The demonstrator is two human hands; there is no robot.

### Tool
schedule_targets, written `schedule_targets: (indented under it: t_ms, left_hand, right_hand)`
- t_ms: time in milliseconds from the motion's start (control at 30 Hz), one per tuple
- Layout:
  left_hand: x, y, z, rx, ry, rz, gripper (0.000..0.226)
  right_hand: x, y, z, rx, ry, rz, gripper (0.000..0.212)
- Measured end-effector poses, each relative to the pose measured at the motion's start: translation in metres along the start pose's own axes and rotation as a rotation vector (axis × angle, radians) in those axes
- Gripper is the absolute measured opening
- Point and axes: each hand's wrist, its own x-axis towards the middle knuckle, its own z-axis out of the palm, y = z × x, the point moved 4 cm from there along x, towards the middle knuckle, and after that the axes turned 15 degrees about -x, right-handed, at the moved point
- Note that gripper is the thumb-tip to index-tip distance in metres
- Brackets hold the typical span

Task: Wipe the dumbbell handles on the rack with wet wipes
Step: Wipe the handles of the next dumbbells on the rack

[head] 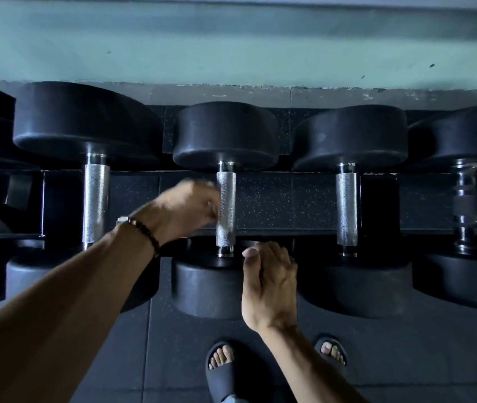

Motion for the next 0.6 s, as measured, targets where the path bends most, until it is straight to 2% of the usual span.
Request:
schedule_targets:
  t_ms: [67, 100, 133, 167, 233, 267, 400, 500, 600]
  left_hand:
    - [0.004, 0.013, 0.005, -0.081, 0.013, 0.066, 0.030]
    - [0.006, 0.009, 0.003, -0.073, 0.014, 0.085, 0.025]
    - [0.007, 0.003, 0.001, -0.020, -0.003, 0.059, 0.016]
    - [0.002, -0.008, 0.002, 0.015, -0.031, -0.001, 0.016]
    - [-0.014, -0.028, 0.004, 0.065, -0.099, -0.168, 0.030]
    - [-0.016, -0.033, 0.003, 0.057, -0.110, -0.205, 0.029]
    - [0.001, -0.009, 0.010, -0.230, -0.055, -0.085, 0.011]
    - [0.016, -0.001, 0.014, -0.441, -0.033, -0.032, 0.028]
    - [0.007, -0.015, 0.015, -0.276, -0.065, -0.097, 0.046]
  right_hand:
    - [0.000, 0.000, -0.001, -0.003, 0.015, -0.011, 0.040]
    - [0.000, 0.000, -0.001, -0.003, 0.014, -0.013, 0.040]
    - [0.001, 0.000, -0.001, -0.004, 0.007, -0.014, 0.040]
    - [0.001, 0.001, 0.000, -0.009, -0.007, -0.013, 0.041]
    - [0.001, 0.001, 0.001, -0.025, -0.043, -0.015, 0.043]
    - [0.000, 0.001, 0.000, -0.029, -0.047, -0.019, 0.044]
    - [0.002, 0.000, 0.000, -0.027, -0.031, 0.007, 0.043]
    - [0.001, 0.001, 0.000, -0.012, -0.014, 0.004, 0.042]
    - [0.002, 0.002, 0.000, 0.008, -0.017, -0.012, 0.042]
